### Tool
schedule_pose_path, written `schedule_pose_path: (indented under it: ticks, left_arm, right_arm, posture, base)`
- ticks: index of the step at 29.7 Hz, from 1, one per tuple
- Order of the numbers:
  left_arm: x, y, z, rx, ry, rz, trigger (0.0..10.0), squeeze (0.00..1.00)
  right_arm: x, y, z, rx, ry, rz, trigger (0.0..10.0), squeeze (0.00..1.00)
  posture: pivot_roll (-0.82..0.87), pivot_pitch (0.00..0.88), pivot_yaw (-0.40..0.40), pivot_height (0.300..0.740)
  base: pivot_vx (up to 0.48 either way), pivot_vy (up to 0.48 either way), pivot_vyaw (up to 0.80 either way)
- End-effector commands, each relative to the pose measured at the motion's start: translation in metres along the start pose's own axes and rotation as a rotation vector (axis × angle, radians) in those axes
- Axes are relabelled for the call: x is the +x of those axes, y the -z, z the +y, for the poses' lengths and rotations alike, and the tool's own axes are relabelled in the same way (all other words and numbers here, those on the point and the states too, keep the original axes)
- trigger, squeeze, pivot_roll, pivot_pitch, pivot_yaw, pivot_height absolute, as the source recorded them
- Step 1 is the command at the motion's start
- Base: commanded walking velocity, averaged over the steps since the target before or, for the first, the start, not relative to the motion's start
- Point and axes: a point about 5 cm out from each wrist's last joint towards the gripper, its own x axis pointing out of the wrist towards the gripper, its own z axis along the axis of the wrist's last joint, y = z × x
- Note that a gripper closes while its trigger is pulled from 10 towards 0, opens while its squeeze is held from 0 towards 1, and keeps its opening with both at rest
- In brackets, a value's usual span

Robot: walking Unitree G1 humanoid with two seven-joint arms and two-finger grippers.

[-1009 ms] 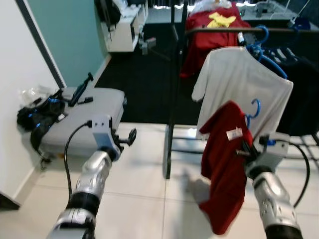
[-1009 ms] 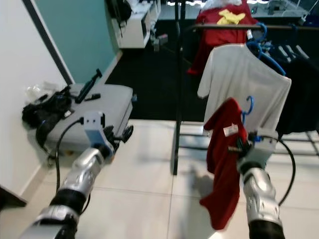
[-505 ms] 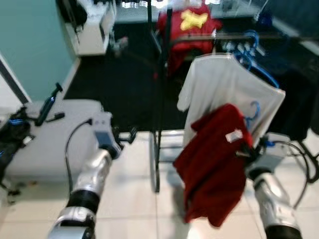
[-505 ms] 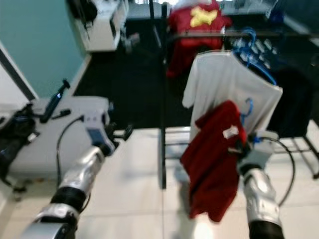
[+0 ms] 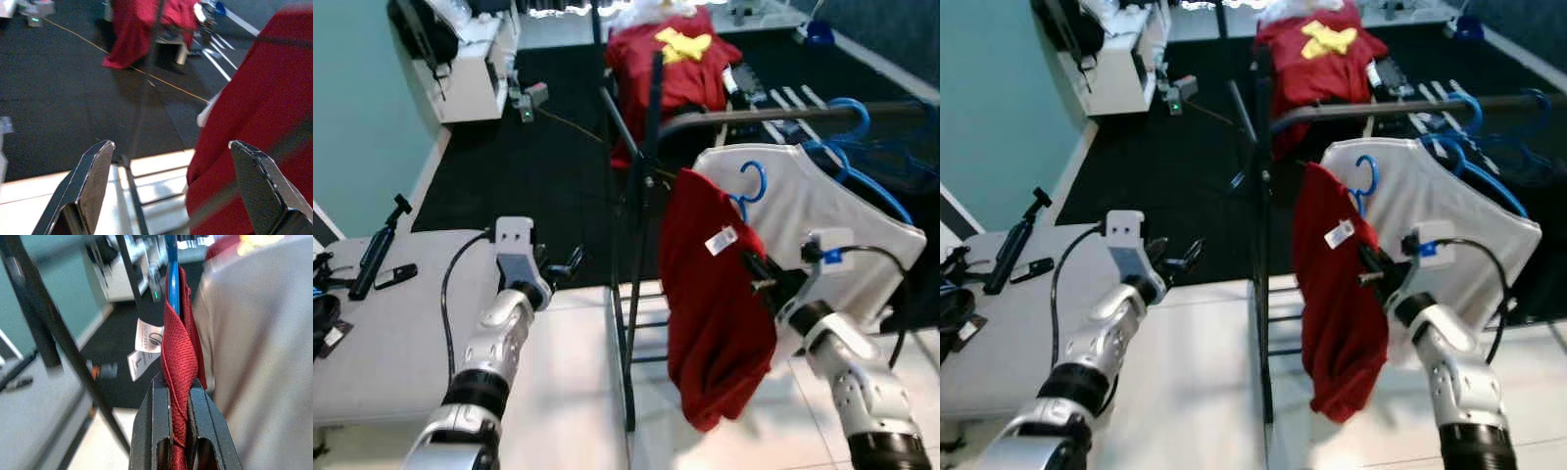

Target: Hang hanger

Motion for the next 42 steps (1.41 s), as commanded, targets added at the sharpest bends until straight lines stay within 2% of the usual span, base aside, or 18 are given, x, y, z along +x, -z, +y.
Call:
schedule_pose_path:
  ticks: [1,2,3,5,6,10,20,21,23,27,29,30,31,34,35,38,39,42]
  left_arm:
    - [-0.006,0.008,0.007,-0.004,-0.020,0.022,10.0,0.00]
    - [-0.006,0.008,0.007,-0.004,-0.020,0.022,10.0,0.00]
    - [-0.006,0.006,0.006,-0.021,-0.002,0.007,10.0,0.00]
    - [-0.006,0.006,0.006,-0.021,-0.002,0.007,10.0,0.00]
    - [-0.006,0.006,0.005,-0.037,0.013,-0.004,10.0,0.00]
    - [-0.006,0.005,0.003,-0.058,0.029,-0.008,10.0,0.00]
    - [-0.006,0.006,0.003,-0.070,0.031,-0.005,10.0,0.00]
    - [-0.006,0.006,0.003,-0.073,0.032,-0.005,10.0,0.00]
    - [-0.006,0.006,0.003,-0.073,0.032,-0.005,10.0,0.00]
    - [-0.006,0.005,0.003,-0.079,0.036,-0.004,10.0,0.00]
    - [-0.006,0.006,0.003,-0.083,0.040,-0.005,10.0,0.00]
    - [-0.006,0.006,0.003,-0.083,0.040,-0.005,10.0,0.00]
    - [-0.006,0.006,0.003,-0.084,0.041,-0.005,10.0,0.00]
    - [-0.006,0.006,0.003,-0.085,0.040,-0.006,10.0,0.00]
    - [-0.006,0.006,0.003,-0.086,0.040,-0.007,10.0,0.00]
    - [-0.007,0.006,0.003,-0.087,0.040,-0.007,10.0,0.00]
    - [-0.007,0.006,0.003,-0.087,0.040,-0.008,10.0,0.00]
    - [-0.007,0.006,0.002,-0.088,0.040,-0.008,10.0,0.00]
  right_arm:
    - [0.003,-0.016,0.006,0.000,-0.033,-0.069,0.0,0.00]
    - [0.003,-0.016,0.006,0.000,-0.033,-0.069,0.0,0.00]
    - [0.004,-0.032,0.005,-0.015,-0.033,-0.124,0.0,0.00]
    - [0.004,-0.032,0.005,-0.015,-0.033,-0.124,0.0,0.00]
    - [0.004,-0.048,0.007,-0.035,-0.056,-0.180,0.0,0.00]
    - [0.003,-0.066,0.011,-0.072,-0.091,-0.226,0.0,0.00]
    - [0.004,-0.062,0.012,-0.055,-0.064,-0.199,0.0,0.00]
    - [0.005,-0.058,0.006,-0.050,0.002,-0.171,0.0,0.00]
    - [0.005,-0.058,0.006,-0.050,0.002,-0.171,0.0,0.00]
    - [0.006,-0.050,-0.012,-0.017,0.163,-0.111,0.0,0.00]
    - [0.006,-0.045,-0.023,-0.008,0.250,-0.049,3.4,0.00]
    - [0.006,-0.045,-0.023,-0.008,0.250,-0.049,3.4,0.00]
    - [0.006,-0.044,-0.025,-0.006,0.265,-0.041,6.0,0.00]
    - [0.006,-0.044,-0.028,-0.004,0.284,-0.034,5.5,0.00]
    - [0.006,-0.044,-0.031,-0.007,0.301,-0.024,8.5,0.00]
    - [0.006,-0.043,-0.032,-0.009,0.314,-0.015,8.5,0.00]
    - [0.009,-0.041,-0.034,-0.011,0.320,0.011,10.0,0.00]
    - [0.010,-0.039,-0.034,-0.016,0.317,0.034,10.0,0.00]
  posture:
    - [-0.08,0.123,0.036,0.740]
    - [-0.08,0.123,0.036,0.740]
    - [-0.08,0.124,0.035,0.740]
    - [-0.08,0.124,0.035,0.740]
    - [-0.08,0.124,0.034,0.740]
    - [-0.08,0.126,0.032,0.740]
    - [-0.08,0.128,0.032,0.740]
    - [-0.08,0.129,0.031,0.740]
    - [-0.08,0.129,0.031,0.740]
    - [-0.08,0.132,0.031,0.740]
    - [-0.08,0.133,0.030,0.740]
    - [-0.08,0.133,0.030,0.740]
    - [-0.08,0.133,0.030,0.740]
    - [-0.08,0.133,0.031,0.740]
    - [-0.07,0.132,0.030,0.740]
    - [-0.07,0.132,0.030,0.740]
    - [-0.07,0.130,0.029,0.740]
    - [-0.08,0.130,0.028,0.740]
  base:
    - [0.352,0.000,0.00]
    - [0.352,0.000,0.00]
    - [0.000,0.000,0.00]
    - [0.000,0.000,0.00]
    - [0.000,0.000,0.00]
    - [0.000,0.000,0.00]
    - [0.000,0.000,0.00]
    - [0.000,0.000,0.00]
    - [0.000,0.000,0.00]
    - [0.000,0.000,0.00]
    - [0.000,0.000,0.00]
    - [0.000,0.000,0.00]
    - [0.000,0.000,0.00]
    - [0.000,0.000,0.00]
    - [0.000,0.000,0.00]
    - [0.000,0.000,0.00]
    - [0.000,0.000,0.00]
    - [0.000,0.000,0.00]
